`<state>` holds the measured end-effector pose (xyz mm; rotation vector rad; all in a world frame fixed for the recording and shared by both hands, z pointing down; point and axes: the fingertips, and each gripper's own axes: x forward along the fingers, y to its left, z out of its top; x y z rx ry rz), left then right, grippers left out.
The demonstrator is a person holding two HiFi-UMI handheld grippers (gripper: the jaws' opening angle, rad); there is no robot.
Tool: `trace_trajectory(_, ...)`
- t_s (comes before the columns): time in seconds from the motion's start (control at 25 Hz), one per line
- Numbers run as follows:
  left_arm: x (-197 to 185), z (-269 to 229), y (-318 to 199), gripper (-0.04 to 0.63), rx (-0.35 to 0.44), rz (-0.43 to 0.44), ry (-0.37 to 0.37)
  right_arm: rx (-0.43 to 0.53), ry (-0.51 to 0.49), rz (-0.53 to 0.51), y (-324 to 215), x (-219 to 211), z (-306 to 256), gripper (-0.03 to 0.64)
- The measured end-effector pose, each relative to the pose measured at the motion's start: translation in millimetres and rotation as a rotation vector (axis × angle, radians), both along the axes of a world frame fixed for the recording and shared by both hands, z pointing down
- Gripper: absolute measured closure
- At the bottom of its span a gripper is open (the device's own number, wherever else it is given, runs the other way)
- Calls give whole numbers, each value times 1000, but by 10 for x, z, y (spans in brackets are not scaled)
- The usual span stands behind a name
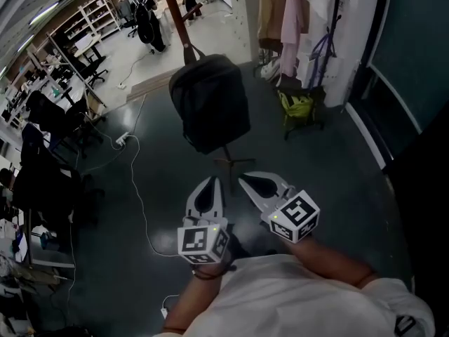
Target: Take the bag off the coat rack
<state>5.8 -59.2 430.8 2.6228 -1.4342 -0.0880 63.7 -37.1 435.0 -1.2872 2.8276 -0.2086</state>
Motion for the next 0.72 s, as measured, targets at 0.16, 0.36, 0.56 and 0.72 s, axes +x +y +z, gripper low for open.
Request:
trace_trajectory(0.16, -34, 26, -309, 589, 0, 12, 1, 1, 1, 7, -293, -53, 23, 614)
trace_trajectory(0.36, -184, -9, -725, 589, 3, 37, 2, 2, -15, 17, -686, -233, -59, 614)
trace_trajectory(0.56, -349, -97, -1171, 589, 8, 85, -13, 21, -14, 44, -1142, -426, -146, 614)
trace_trajectory(0.72, -510, -193, -1492, 589, 18, 116, -4, 29, -9, 72, -1475, -561, -217, 614)
